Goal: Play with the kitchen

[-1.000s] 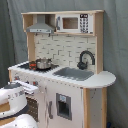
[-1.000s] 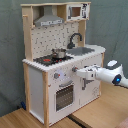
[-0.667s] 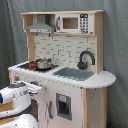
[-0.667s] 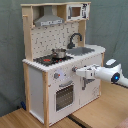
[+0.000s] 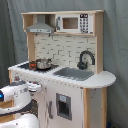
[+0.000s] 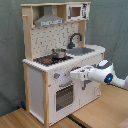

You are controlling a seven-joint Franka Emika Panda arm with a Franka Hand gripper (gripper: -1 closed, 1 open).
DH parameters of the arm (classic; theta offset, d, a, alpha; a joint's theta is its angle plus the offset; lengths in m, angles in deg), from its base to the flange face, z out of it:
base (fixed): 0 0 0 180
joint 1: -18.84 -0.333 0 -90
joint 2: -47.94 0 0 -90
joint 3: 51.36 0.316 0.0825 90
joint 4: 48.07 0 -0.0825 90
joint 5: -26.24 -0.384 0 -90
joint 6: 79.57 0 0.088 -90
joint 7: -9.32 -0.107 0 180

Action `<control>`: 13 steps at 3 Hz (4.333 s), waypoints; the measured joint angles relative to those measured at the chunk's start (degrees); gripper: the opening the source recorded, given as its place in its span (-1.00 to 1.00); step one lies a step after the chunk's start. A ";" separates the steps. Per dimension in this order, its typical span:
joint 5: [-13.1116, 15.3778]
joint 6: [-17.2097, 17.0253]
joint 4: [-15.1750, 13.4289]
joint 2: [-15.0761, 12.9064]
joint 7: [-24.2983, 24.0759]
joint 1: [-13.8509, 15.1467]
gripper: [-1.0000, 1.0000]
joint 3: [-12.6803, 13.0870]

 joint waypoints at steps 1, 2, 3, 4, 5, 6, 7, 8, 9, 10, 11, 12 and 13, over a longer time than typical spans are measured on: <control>-0.19 0.07 0.11 0.00 -0.91 0.45 1.00 0.23; -0.23 0.07 0.13 0.00 -0.95 0.46 -1.00 0.23; -0.57 0.05 -0.08 0.00 -6.01 0.40 -1.00 0.17; -0.58 0.18 -0.10 -0.04 -12.64 0.39 -1.00 0.16; -0.58 0.29 -0.12 -0.06 -19.35 0.36 -1.00 0.15; -0.59 0.33 -0.13 -0.10 -25.89 0.32 -1.00 0.13; -0.59 0.34 -0.13 -0.11 -31.97 0.27 -1.00 0.11; -0.59 0.34 -0.13 -0.11 -38.51 0.23 -1.00 0.09; -0.59 0.34 -0.13 -0.11 -44.91 0.18 -1.00 0.06; -0.59 0.34 -0.13 -0.11 -50.99 0.15 -1.00 0.02; -0.61 0.34 -0.13 -0.11 -57.02 0.11 -1.00 -0.01; -0.59 0.34 -0.04 -0.11 -60.00 0.04 -1.00 0.00; -0.59 0.34 0.01 -0.11 -60.00 0.02 1.00 0.00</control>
